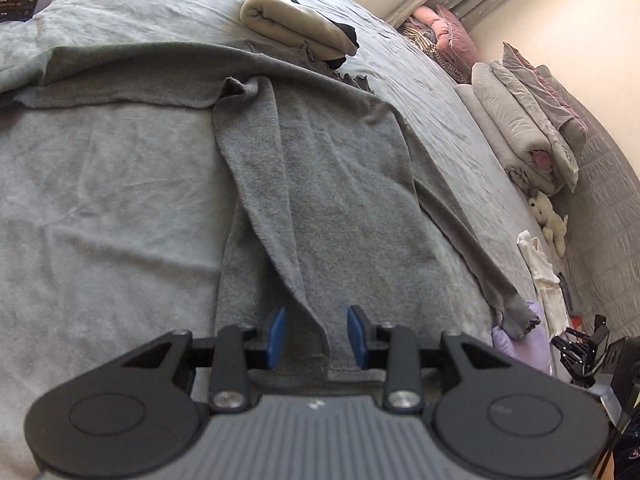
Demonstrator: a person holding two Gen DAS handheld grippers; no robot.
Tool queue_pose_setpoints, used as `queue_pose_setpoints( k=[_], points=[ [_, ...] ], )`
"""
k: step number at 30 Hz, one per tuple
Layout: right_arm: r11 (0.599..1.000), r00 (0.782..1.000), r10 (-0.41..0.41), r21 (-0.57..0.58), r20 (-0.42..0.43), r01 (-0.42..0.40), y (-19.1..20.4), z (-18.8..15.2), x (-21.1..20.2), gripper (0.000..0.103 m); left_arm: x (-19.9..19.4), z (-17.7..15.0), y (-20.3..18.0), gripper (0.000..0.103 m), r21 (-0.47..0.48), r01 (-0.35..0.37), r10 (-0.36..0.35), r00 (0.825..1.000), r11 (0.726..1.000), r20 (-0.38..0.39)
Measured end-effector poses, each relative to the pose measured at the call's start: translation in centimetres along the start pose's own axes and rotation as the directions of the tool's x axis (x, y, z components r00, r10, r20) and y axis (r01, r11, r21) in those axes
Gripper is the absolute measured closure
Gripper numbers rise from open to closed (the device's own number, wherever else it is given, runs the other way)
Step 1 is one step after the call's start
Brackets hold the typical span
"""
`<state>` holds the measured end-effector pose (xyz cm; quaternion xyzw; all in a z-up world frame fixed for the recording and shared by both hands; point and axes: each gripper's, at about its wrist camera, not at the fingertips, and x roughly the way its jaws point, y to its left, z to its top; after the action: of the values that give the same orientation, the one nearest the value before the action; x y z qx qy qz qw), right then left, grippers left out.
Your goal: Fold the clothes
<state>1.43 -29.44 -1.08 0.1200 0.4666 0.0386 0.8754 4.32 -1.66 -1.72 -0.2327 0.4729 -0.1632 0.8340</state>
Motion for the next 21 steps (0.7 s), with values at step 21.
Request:
queue_pose_setpoints(
  k=[21],
  points=[
    [0.991, 0.995, -0.008, -0.132, 0.1, 0.021, -0.1, -1.7, -2.0, 0.097, -7.9, 1.0, 8.6, 0.101, -0.059, -0.034, 0.042, 0.99, 0.998, 0.138]
  ],
)
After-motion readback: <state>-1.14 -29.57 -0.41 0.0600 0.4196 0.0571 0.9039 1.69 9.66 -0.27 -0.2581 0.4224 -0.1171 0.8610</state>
